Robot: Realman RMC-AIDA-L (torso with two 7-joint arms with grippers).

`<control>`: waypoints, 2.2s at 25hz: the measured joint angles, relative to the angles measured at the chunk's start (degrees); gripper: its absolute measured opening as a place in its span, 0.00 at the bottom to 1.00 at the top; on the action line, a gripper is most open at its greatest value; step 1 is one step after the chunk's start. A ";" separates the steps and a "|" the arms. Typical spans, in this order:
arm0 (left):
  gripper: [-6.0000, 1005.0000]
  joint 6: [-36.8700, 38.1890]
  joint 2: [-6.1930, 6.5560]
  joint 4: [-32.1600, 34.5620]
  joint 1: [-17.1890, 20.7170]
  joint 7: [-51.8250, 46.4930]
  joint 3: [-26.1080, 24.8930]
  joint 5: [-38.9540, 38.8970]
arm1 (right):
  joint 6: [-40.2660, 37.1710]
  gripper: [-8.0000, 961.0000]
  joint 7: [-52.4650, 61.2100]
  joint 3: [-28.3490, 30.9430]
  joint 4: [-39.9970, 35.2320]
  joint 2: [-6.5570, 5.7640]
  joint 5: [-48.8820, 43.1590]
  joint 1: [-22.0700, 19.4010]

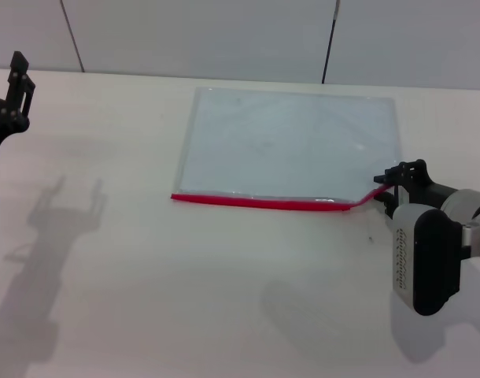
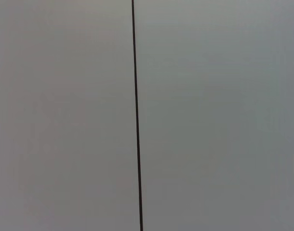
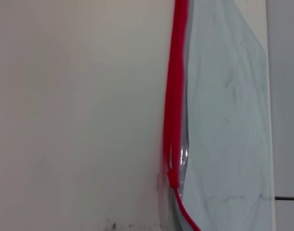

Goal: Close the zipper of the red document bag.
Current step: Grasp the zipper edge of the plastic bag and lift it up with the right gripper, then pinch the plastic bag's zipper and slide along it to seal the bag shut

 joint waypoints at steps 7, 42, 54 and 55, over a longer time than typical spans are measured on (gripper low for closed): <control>0.59 0.00 -0.08 0.00 -0.11 0.00 0.06 0.00 | -0.24 0.17 1.40 -0.20 0.79 -0.09 -0.33 0.85; 0.59 -25.81 -1.14 2.29 -11.25 3.59 0.20 34.46 | -4.15 0.03 6.52 -3.19 -4.98 -0.16 0.14 0.69; 0.58 -44.52 -1.22 -7.67 -17.94 17.11 -0.25 37.33 | -4.18 0.03 7.85 -3.91 -6.33 -0.20 0.13 0.84; 0.58 -45.79 -1.23 -8.47 -18.22 18.67 -0.41 37.17 | -4.18 0.03 7.92 -3.92 -6.33 -0.22 0.13 0.89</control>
